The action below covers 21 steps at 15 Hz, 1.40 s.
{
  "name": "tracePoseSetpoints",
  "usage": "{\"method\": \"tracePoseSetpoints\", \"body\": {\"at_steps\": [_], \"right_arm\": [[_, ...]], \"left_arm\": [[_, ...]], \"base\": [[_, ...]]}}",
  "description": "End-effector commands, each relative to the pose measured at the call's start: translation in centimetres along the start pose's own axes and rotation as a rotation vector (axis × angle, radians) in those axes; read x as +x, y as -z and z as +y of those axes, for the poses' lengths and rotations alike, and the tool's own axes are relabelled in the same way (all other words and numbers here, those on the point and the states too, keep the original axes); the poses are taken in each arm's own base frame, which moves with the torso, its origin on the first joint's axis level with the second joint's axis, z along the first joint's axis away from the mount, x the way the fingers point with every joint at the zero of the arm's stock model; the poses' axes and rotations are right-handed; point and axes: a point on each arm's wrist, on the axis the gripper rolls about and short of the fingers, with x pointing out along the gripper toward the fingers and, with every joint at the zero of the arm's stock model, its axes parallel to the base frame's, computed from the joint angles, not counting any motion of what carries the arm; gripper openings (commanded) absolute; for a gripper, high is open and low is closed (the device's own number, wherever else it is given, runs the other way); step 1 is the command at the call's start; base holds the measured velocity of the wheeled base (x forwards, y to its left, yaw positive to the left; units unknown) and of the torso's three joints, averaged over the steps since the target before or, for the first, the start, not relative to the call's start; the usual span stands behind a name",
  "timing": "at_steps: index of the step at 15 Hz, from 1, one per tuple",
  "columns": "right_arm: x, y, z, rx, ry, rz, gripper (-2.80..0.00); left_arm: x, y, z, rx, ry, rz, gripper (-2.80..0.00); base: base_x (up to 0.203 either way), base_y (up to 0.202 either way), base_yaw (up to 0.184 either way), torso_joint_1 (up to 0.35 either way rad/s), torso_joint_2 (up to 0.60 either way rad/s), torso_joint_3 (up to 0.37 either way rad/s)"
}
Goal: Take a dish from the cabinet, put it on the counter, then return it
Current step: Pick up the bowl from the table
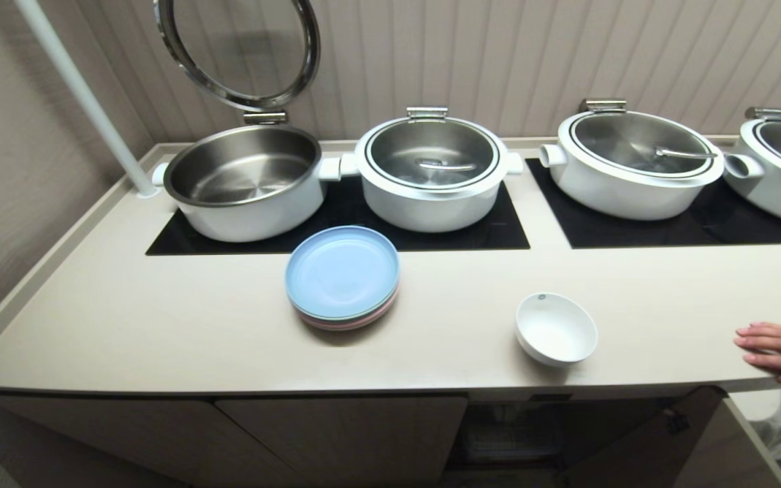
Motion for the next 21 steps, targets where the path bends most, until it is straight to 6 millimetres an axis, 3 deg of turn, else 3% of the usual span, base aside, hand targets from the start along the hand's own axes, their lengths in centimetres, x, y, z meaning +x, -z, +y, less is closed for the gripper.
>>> {"method": "tracePoseSetpoints", "body": {"at_steps": [1,4,11,17,21], "right_arm": [[3.7,-2.9,0.1,-0.004,-0.069,0.103,-2.80],[7.0,-5.1,0.6,-0.010,-0.117,0.154,-2.80],[19.6,-7.2,2.1,0.034,-0.123,0.262,-2.80],[26.9,-8.1,3.0,0.057,-0.214,0.508,-2.80],[30.1,-9.7,3.4,0.062,-0.216,0.668,-2.80]], "left_arm": [[0.0,0.0,0.0,0.000,0.001,-0.001,-2.80],[0.0,0.0,0.0,0.000,-0.001,-0.001,-2.80],[0.0,0.0,0.0,0.000,0.000,-0.001,-2.80],[0.0,0.0,0.0,0.000,0.000,-0.001,-2.80],[0.0,0.0,0.0,0.000,0.000,-0.001,-2.80]], "base": [[0.000,0.000,0.000,0.000,0.00,0.000],[0.000,0.000,0.000,0.000,0.00,0.000],[0.000,0.000,0.000,0.000,0.00,0.000],[0.000,0.000,0.000,0.000,0.00,0.000],[0.000,0.000,0.000,0.000,0.00,0.000]]}}
